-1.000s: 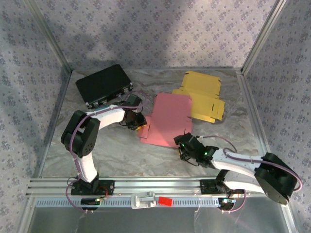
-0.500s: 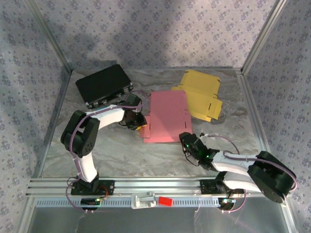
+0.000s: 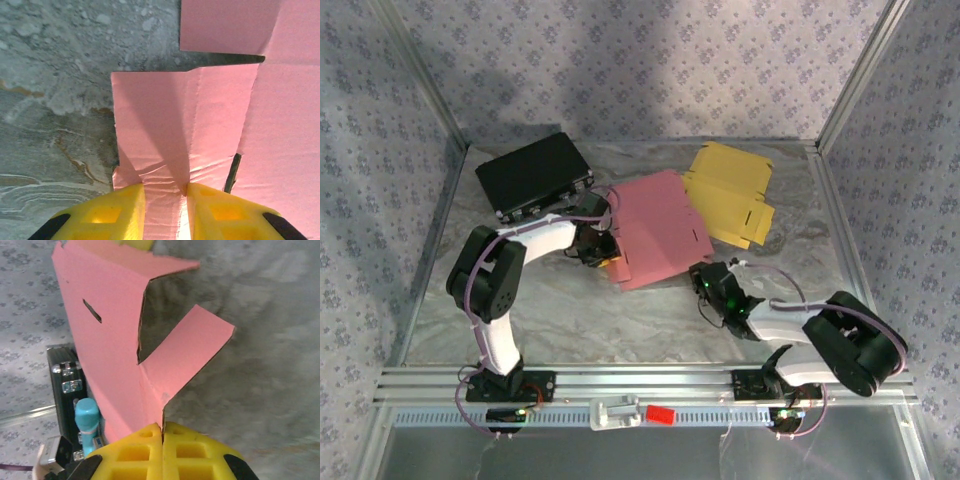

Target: Fold the paper box

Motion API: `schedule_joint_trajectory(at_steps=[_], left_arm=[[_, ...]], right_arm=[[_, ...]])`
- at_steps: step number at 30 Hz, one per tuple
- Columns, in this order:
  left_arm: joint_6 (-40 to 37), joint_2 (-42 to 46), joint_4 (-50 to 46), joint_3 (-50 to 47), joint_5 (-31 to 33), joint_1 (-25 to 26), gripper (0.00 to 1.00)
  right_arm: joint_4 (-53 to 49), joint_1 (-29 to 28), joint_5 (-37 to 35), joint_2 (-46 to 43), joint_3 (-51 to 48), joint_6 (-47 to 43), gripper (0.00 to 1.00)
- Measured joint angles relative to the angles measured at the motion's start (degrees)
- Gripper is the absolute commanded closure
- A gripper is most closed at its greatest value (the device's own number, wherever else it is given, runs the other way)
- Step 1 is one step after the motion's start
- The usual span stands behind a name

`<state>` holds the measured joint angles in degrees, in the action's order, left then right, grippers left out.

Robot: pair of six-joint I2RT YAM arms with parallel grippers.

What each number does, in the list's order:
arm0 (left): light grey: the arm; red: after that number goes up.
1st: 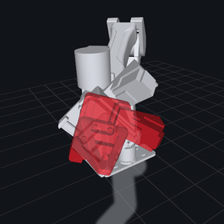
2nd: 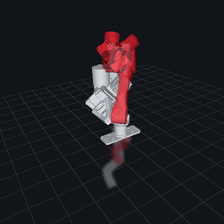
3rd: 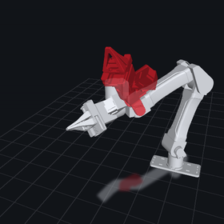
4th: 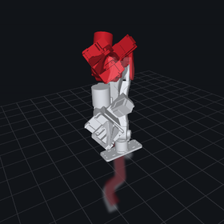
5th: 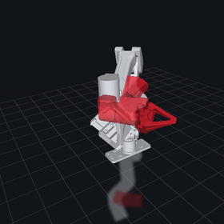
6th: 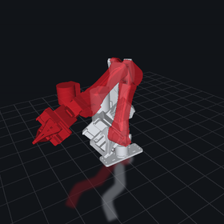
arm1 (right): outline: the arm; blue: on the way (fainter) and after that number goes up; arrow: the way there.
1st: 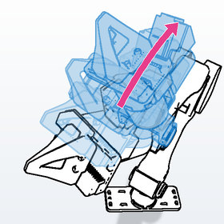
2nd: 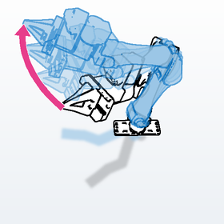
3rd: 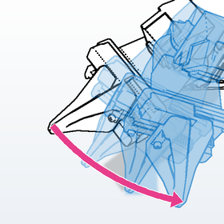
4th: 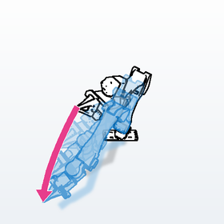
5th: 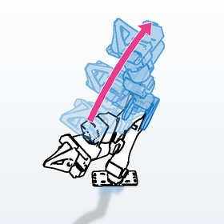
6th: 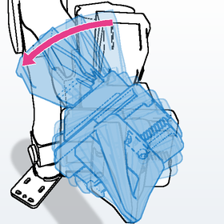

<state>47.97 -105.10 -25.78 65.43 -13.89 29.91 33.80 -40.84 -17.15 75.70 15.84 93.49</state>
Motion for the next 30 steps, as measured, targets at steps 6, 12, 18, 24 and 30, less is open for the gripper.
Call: schedule_joint_trajectory(at_steps=[6, 12, 18, 24, 30], left_arm=[[-2.03, 4.04, -5.40, 3.41, 5.16, 0.87, 0.47], [-11.61, 21.97, -8.85, 10.73, 16.57, 7.48, 0.44], [-29.75, 37.86, -4.02, 6.62, 25.49, 14.56, 0.37], [-44.11, 39.91, -0.68, 3.76, 32.59, 14.08, 0.37], [-55.12, 45.92, 10.69, -5.77, 34.40, 12.61, 0.34]], right_arm=[[-10.93, 0.13, 1.68, -5.09, 9.27, -0.57, 1.00], [-23.32, 4.35, 6.95, -5.86, 26.32, -0.13, 1.00], [-30.60, 8.96, 13.05, 0.83, 42.29, -0.72, 1.00], [-38.29, 11.43, 17.40, 7.89, 60.19, -2.29, 1.00], [-45.77, 13.20, 20.28, 11.13, 75.47, -3.17, 1.00]])
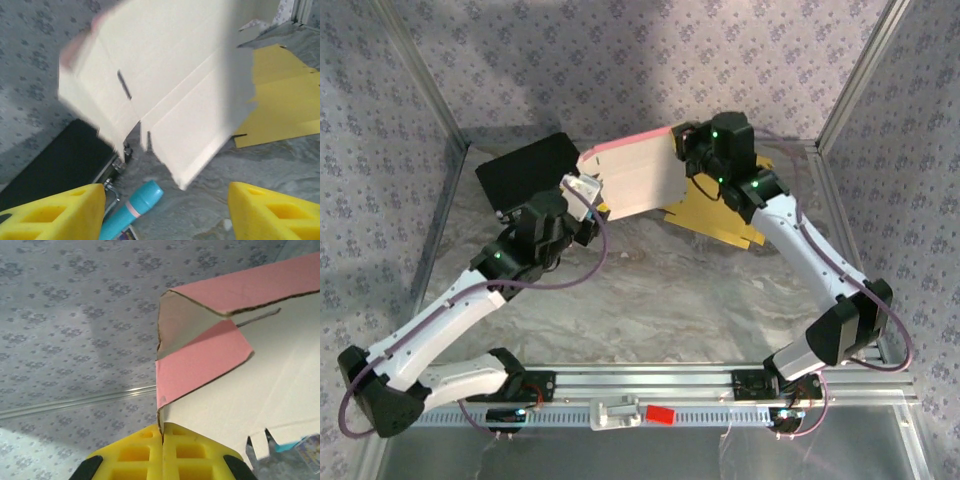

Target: Fold the paper box

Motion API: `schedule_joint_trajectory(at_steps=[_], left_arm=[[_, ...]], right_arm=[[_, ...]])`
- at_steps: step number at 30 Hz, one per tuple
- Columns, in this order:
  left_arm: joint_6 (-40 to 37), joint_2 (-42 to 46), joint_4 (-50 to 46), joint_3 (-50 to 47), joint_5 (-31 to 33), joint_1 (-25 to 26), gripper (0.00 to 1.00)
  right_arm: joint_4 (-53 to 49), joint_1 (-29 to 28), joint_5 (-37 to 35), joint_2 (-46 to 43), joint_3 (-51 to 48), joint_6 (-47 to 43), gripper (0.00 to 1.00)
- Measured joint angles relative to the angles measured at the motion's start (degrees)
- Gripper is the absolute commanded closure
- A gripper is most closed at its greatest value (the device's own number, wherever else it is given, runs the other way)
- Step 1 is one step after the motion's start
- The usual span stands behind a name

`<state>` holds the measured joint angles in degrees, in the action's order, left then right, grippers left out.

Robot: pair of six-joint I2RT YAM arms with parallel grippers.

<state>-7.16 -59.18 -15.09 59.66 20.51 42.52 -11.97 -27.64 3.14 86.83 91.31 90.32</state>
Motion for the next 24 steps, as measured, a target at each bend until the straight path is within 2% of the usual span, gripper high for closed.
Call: schedule_joint_trajectory(at_steps=[5, 7, 13, 19, 24], left_arm=[[0.76, 3.32, 5.97, -2.80, -4.61, -11.13, 0.32], [1.05, 3.82, 8.66, -2.82, -7.63, -12.96, 0.32], [2.51, 2.80, 12.79, -2.82, -18.67, -13.05, 0.32], [2.25, 1.38, 12.98, -2.82, -22.56, -12.11, 0.32], [1.27, -0.35, 13.25, -2.82, -23.06, -10.71, 0.35]], right_arm=[[-9.70, 0.39, 0.76, 1.03, 10.01, -0.20, 1.00], [-13.20, 0.33, 0.76, 0.85, 11.87, 0.00, 1.00], [-22.60, -0.04, 0.48, -0.74, 11.34, 1.84, 1.00], [-26.99, -0.13, 0.11, -2.89, 9.70, 3.74, 1.00], [-29.38, -0.17, 0.11, -3.91, 9.73, 4.79, 1.00]])
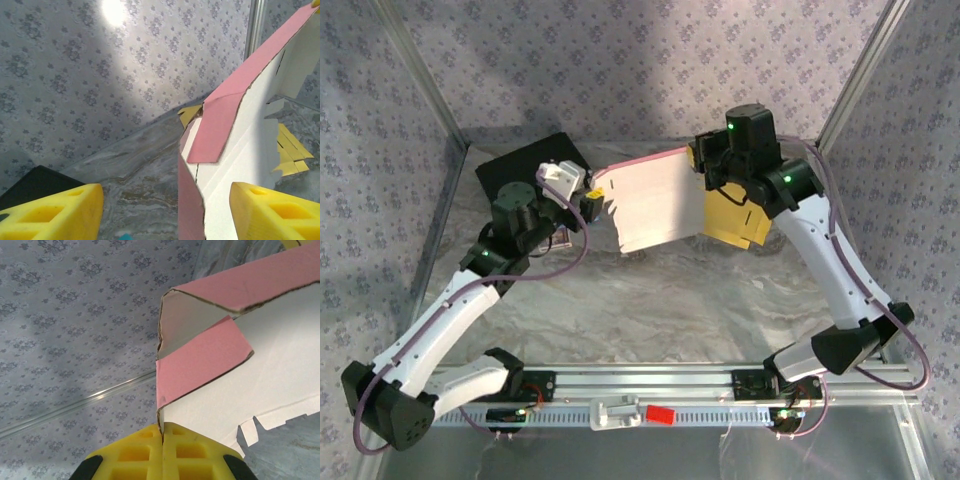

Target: Fold the paper box

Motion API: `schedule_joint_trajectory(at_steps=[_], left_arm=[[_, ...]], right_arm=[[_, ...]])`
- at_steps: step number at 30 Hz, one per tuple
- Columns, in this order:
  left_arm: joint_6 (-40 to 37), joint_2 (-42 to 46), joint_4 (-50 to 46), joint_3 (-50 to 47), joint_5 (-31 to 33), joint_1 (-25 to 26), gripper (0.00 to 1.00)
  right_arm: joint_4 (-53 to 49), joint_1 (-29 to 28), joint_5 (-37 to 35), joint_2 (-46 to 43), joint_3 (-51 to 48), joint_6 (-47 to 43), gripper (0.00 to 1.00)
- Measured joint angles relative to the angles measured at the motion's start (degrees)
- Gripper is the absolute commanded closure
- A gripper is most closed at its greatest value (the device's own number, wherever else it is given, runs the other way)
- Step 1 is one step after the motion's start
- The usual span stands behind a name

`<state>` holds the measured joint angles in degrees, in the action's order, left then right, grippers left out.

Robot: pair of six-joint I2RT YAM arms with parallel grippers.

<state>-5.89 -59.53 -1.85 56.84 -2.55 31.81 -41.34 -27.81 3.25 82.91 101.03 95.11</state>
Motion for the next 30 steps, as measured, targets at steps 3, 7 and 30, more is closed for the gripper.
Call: schedule_joint_trajectory(at_steps=[3, 7, 30], left_arm=[[-0.92, -1.79, 0.17, 0.00, 0.07, 1.01, 0.44], [-1.77, -3.82, 0.20, 0.00, 0.44, 1.70, 0.78], [10.78, -1.77, -24.98, 8.72, -13.03, 2.56, 1.00]], right_arm=[[-1.90, -0.31, 0.00, -0.13, 0.15, 0.20, 1.00], [-4.52, -0.74, -0.26, -0.70, 0.15, 0.46, 1.00], [-11.28, -4.28, -4.09, -4.74, -2.23, 5.18, 1.00]])
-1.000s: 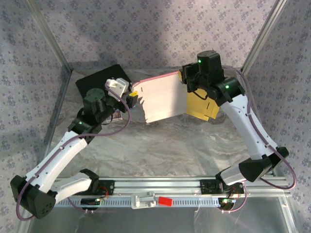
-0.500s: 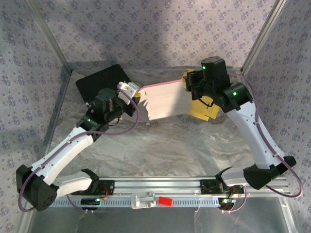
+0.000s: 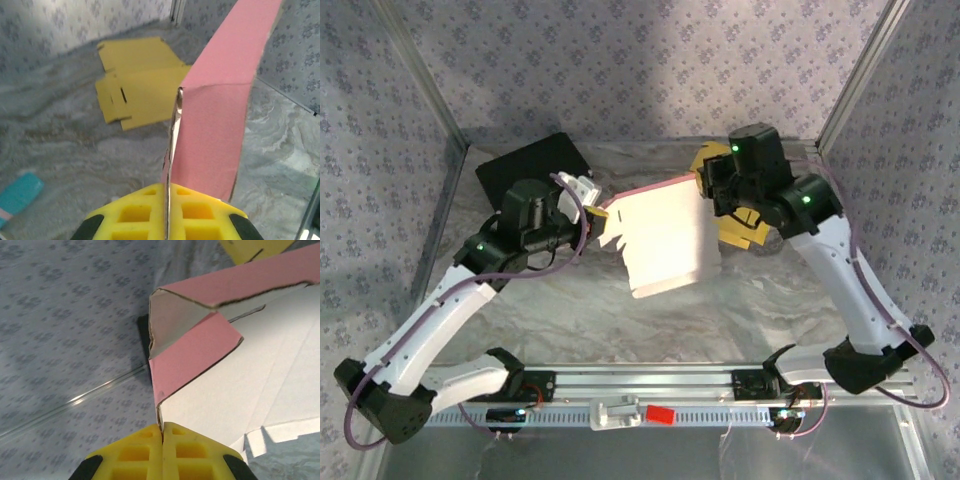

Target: Fold the paper box

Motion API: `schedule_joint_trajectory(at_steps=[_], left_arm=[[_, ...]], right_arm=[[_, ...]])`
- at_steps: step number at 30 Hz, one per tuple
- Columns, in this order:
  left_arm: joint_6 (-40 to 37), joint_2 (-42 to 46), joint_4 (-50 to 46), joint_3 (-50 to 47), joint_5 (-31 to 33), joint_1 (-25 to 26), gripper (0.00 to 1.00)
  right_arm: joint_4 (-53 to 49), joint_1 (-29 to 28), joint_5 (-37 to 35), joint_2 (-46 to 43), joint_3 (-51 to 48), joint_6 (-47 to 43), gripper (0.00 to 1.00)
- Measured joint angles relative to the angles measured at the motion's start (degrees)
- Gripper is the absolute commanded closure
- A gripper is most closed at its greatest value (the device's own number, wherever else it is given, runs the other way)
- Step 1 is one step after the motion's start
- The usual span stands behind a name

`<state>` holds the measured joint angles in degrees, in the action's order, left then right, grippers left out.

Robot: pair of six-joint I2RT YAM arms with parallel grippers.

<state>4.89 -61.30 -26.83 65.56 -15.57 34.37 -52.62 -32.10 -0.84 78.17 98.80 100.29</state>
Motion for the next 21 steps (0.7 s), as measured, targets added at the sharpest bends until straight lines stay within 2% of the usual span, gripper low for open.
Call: schedule_joint_trajectory(at_steps=[5, 9, 13, 17, 21], left_arm=[[2.08, -4.79, 0.39, -4.50, -0.04, -5.31, 1.00], [1.84, -7.54, 2.86, -7.76, 1.49, -5.77, 1.00], [1.66, -7.80, 7.15, -12.33, 3.30, -5.77, 1.00], [1.66, -7.26, 11.17, -16.48, 4.74, -5.77, 1.00], [1.64, -6.93, 13.27, -17.53, 6.01, -4.94, 1.00]], right_arm=[[7.82, 2.23, 4.42, 8.48, -5.27, -1.40, 1.00], [13.42, 4.20, 8.41, 14.19, -8.26, -4.63, 1.00], [19.65, 4.96, 11.47, 15.21, -13.11, -7.10, 1.00], [24.39, 5.14, 13.99, 15.41, -16.17, -10.40, 0.88], [27.74, 4.72, 16.28, 15.69, -16.81, -12.46, 0.69]])
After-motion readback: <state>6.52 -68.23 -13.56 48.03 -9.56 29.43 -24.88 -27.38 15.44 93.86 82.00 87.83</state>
